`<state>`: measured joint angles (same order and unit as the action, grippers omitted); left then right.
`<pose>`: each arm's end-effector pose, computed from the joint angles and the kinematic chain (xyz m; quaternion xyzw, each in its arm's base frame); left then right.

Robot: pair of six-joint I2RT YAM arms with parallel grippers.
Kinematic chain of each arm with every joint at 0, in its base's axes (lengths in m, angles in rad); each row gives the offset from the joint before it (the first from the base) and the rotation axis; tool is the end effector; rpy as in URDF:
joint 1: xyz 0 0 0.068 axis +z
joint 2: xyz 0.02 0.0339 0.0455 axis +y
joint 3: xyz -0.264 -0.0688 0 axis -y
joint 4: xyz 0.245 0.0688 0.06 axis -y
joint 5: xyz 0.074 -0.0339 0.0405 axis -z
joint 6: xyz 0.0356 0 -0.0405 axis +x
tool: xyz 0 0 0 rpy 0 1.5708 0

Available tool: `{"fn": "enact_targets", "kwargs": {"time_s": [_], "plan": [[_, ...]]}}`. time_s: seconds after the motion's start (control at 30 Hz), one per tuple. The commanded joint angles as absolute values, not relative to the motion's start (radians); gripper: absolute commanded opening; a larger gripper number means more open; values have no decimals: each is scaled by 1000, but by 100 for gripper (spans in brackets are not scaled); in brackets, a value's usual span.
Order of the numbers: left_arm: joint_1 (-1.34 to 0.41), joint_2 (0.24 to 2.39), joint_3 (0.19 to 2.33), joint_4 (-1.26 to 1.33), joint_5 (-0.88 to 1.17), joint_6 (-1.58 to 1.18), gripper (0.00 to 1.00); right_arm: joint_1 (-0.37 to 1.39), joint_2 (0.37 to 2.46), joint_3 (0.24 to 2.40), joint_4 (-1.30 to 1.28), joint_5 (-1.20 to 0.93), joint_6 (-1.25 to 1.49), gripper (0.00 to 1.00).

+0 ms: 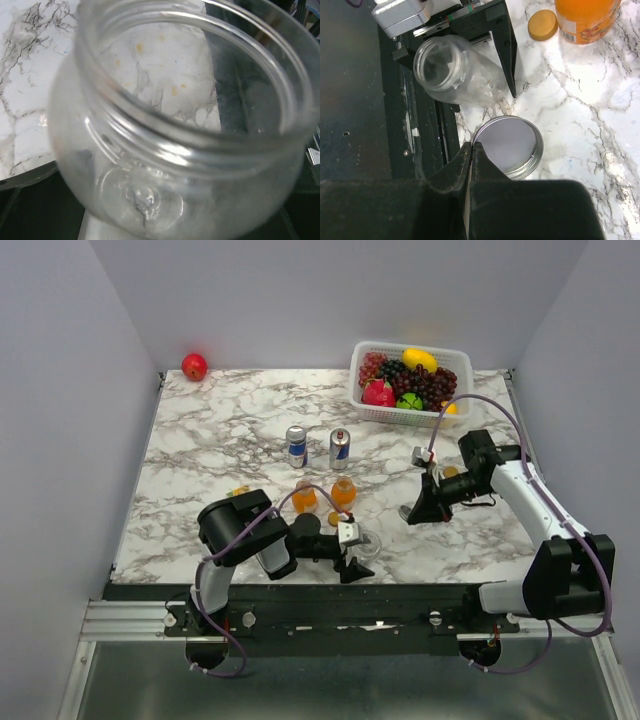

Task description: Screw on the bottle caps

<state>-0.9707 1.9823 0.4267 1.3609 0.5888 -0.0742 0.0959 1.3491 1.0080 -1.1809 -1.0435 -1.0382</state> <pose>0.1480 -0.2513 0.0914 0.4864 0.5864 -0.4975 0.4148 0.2134 0.0514 0.2538 -0.4758 0.7245 0.4344 0.2450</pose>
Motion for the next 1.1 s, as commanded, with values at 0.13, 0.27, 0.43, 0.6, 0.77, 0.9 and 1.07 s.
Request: {"fn": "enact_targets", "kwargs": {"time_s": [0.13, 0.27, 0.43, 0.6, 0.77, 0.9, 1.07], "plan": [[-976, 1934, 344, 1551, 512, -54, 99, 91, 1367, 1063, -1158, -1043, -1009, 8], [-974, 1859, 298, 1462, 486, -28, 99, 92, 1359, 1074, -1170, -1037, -1014, 8], [-953, 1732, 261, 1289, 476, 20, 99, 92, 1348, 1118, -1232, -1054, -1066, 8], [-922, 1409, 264, 785, 493, 162, 99, 92, 1354, 1175, -1350, -1058, -1149, 8], [-891, 1060, 317, 382, 439, 212, 99, 98, 1347, 1255, -1385, -1103, -1138, 8], [-899, 822, 463, 111, 385, 256, 99, 126, 1336, 1279, -1476, -1172, -1175, 9], [-897, 911, 749, -136, 462, 705, 90, 251, 1330, 1256, -1526, -1190, -1206, 10]]}}
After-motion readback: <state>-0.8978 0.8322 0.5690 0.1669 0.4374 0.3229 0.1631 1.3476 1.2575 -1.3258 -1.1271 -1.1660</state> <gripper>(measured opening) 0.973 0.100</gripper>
